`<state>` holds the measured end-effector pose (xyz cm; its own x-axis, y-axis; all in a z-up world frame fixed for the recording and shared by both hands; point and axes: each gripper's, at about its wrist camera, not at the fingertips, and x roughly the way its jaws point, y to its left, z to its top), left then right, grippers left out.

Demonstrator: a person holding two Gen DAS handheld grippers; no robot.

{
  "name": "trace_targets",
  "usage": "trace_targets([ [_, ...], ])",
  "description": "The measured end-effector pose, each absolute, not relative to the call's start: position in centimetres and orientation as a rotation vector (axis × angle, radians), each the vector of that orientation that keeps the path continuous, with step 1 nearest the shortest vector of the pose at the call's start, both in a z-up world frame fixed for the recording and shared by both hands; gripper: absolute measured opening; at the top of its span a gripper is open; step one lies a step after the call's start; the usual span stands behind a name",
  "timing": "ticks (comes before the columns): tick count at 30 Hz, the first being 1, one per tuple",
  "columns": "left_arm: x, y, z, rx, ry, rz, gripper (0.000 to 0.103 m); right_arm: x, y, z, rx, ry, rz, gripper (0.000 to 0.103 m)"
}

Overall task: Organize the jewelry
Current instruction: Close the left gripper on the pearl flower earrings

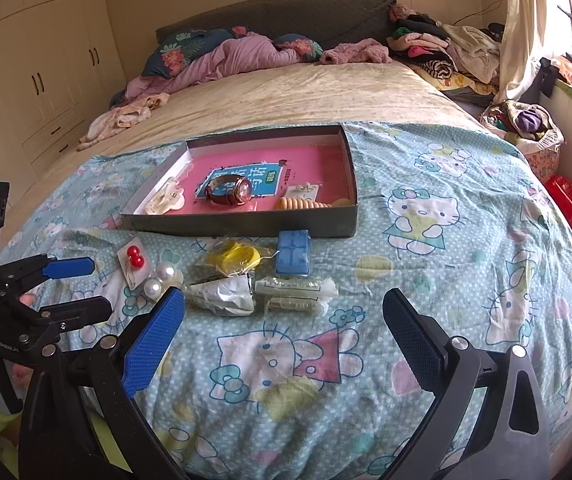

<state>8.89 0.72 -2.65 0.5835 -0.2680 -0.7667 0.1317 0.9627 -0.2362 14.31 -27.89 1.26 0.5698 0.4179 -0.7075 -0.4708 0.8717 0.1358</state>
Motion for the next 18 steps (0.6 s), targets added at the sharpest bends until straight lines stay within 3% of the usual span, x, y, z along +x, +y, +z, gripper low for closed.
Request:
trace_targets([
  [5, 9.2, 1.0, -3.9, -0.168, 0.934, -0.215, 0.089, 14.7, -27.4, -0.2, -0.103, 0.84, 0.512, 0.099],
  [6, 9.2, 1.0, -4.1, -0.168, 0.934, -0.214, 0.086, 14.8, -27.3, -0.5, -0.109, 0.847, 0.508, 0.099],
  [8, 9.4, 0.8, -4.4, -0.16, 0.936, -0.209, 0.067, 15.1, -27.3, -1.3, -0.119, 0.865, 0.495, 0.099],
  [13, 9.7, 0.3, -5.1, -0.153, 0.941, -0.22, 0.041, 16.1, -27.2, -3.2, -0.117, 0.904, 0.469, 0.099],
  [18, 10.3, -0.1, -5.8, -0.139, 0.947, -0.222, 0.036, 16.9, -27.1, -4.2, -0.112, 0.933, 0.463, 0.099],
])
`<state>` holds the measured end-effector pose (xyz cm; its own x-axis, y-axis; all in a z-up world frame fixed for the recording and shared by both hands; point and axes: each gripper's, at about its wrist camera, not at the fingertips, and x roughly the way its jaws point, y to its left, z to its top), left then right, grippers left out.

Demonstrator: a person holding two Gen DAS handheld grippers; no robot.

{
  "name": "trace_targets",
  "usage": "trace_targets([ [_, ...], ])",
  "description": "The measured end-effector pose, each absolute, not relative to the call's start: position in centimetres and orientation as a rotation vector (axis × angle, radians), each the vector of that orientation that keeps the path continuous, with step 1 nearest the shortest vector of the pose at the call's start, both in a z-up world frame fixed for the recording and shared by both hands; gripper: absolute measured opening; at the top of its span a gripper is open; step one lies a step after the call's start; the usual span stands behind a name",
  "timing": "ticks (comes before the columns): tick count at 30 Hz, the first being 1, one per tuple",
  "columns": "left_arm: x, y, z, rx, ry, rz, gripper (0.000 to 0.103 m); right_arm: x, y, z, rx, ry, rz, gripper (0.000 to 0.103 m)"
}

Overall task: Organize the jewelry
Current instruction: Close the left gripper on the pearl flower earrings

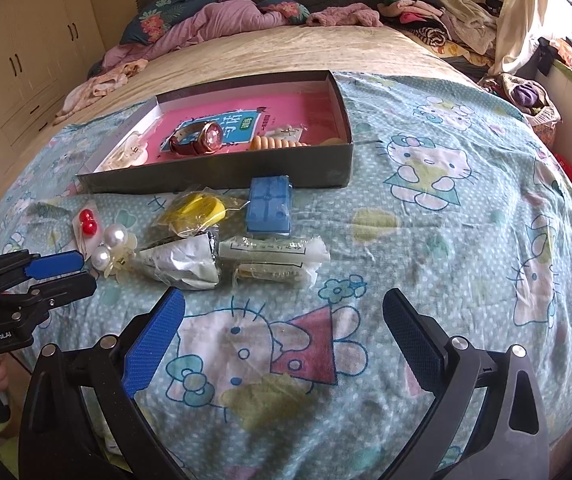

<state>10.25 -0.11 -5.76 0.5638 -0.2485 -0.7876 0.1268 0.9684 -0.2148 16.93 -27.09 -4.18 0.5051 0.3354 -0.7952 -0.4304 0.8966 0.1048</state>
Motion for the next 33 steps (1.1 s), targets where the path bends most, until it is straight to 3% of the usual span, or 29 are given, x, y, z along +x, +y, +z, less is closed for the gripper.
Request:
trace_targets([
  [8, 11.5, -0.5, -6.4, -0.12, 0.935, -0.2, 0.029, 17.4, -27.2, -4.4, -0.094, 0.94, 0.465, 0.099],
  [30, 13.0, -0.2, -6.7, -0.15, 0.924, -0.206, 0.033, 22.2, -25.1, -7.4, -0.104, 0.997, 0.428, 0.098],
  [31, 13.0, -0.2, -6.7, -0.151, 0.923, -0.207, 0.033, 22.1, -25.1, -7.4, -0.105, 0.994, 0.432, 0.097],
  [33, 13.1, -0.4, -6.9, -0.14, 0.922, -0.202, 0.032, 21.8, -25.3, -7.3, -0.104, 0.992, 0.46, 0.08],
])
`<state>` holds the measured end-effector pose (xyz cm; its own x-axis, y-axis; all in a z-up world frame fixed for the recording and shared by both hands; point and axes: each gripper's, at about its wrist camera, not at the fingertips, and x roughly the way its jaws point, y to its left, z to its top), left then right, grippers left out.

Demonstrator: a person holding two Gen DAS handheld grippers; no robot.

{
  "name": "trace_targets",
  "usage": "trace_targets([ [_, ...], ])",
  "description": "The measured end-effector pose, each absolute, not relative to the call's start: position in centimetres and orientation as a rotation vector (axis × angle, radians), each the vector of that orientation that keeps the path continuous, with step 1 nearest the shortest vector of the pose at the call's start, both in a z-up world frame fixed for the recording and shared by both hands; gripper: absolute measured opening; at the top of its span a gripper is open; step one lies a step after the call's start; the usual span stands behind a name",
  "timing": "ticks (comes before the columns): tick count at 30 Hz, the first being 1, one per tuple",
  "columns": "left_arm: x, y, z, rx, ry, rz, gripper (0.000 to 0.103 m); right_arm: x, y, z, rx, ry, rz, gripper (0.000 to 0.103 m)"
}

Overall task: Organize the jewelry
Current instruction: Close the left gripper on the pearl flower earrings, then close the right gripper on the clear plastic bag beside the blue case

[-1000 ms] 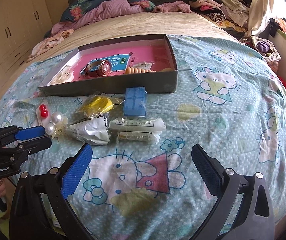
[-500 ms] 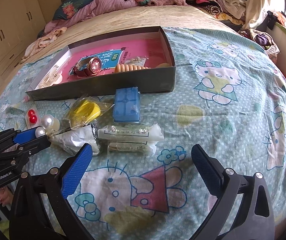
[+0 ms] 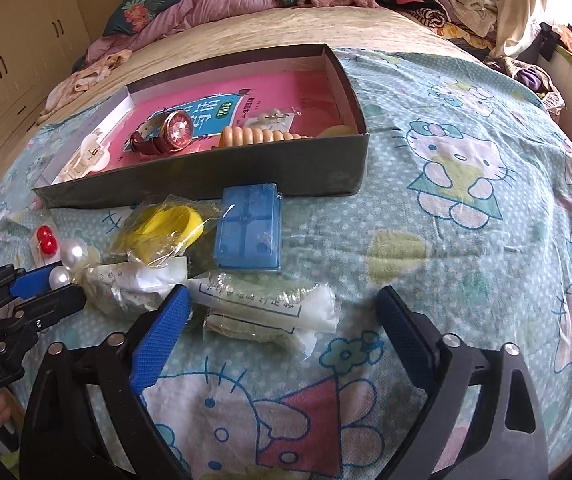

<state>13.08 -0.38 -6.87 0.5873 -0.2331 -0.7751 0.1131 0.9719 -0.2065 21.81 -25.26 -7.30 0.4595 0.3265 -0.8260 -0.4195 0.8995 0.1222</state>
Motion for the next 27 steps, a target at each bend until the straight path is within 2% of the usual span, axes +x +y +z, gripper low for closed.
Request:
trace_targets([
  [2, 13.1, -0.5, -6.9, -0.131, 0.921, -0.2, 0.029, 21.4, -25.3, -7.2, -0.111, 0.993, 0.473, 0.066],
  [3, 13.1, -0.6, -6.8, -0.123, 0.918, -0.199, 0.029, 21.2, -25.4, -7.1, -0.12, 0.989, 0.477, 0.065],
  [16, 10.9, -0.1, -3.0, -0.119, 0.838, -0.215, 0.029, 18.8, -28.4, -4.2, 0.003, 0.917, 0.513, 0.064],
  [27, 10.6, 2.2, -0.3, -0.128, 0.782, -0.165, 0.029, 17.2, -27.9, -1.7, -0.007, 0.838, 0.535, 0.064],
])
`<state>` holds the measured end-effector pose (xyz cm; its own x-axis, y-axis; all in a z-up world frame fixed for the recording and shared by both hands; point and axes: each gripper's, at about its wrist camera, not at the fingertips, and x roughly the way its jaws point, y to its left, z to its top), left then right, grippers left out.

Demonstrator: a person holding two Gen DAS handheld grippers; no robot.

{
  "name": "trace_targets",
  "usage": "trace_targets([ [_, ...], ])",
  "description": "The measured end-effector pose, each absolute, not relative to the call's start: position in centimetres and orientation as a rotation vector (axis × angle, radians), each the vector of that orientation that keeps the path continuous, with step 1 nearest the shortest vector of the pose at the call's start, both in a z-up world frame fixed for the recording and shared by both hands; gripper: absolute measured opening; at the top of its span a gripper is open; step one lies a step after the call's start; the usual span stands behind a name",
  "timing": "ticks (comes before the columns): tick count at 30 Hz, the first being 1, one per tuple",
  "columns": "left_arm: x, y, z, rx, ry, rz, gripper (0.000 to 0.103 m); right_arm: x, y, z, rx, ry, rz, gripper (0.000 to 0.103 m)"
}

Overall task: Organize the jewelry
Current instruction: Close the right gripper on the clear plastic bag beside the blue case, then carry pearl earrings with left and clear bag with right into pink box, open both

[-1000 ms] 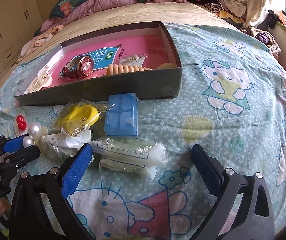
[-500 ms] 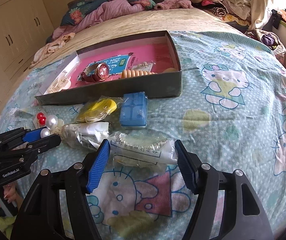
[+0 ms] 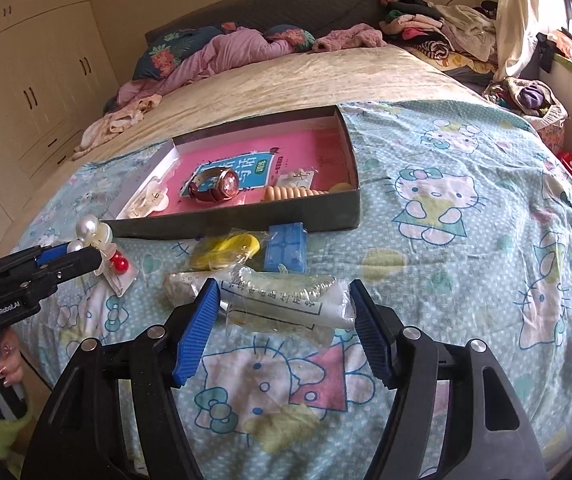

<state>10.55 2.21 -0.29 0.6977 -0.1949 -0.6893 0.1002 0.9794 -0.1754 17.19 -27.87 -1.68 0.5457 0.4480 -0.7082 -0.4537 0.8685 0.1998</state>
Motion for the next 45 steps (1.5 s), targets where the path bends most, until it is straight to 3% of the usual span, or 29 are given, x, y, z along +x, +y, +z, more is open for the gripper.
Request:
trace_targets([
  [22, 12.3, 4.8, 0.6, -0.191, 0.737, -0.13, 0.029, 17.0, -23.2, 2.7, -0.074, 0.731, 0.628, 0.064],
  [45, 16.6, 3.6, -0.1, -0.202, 0.747, -0.128, 0.029, 21.2, -22.3, 3.7, -0.08, 0.686, 0.623, 0.064],
])
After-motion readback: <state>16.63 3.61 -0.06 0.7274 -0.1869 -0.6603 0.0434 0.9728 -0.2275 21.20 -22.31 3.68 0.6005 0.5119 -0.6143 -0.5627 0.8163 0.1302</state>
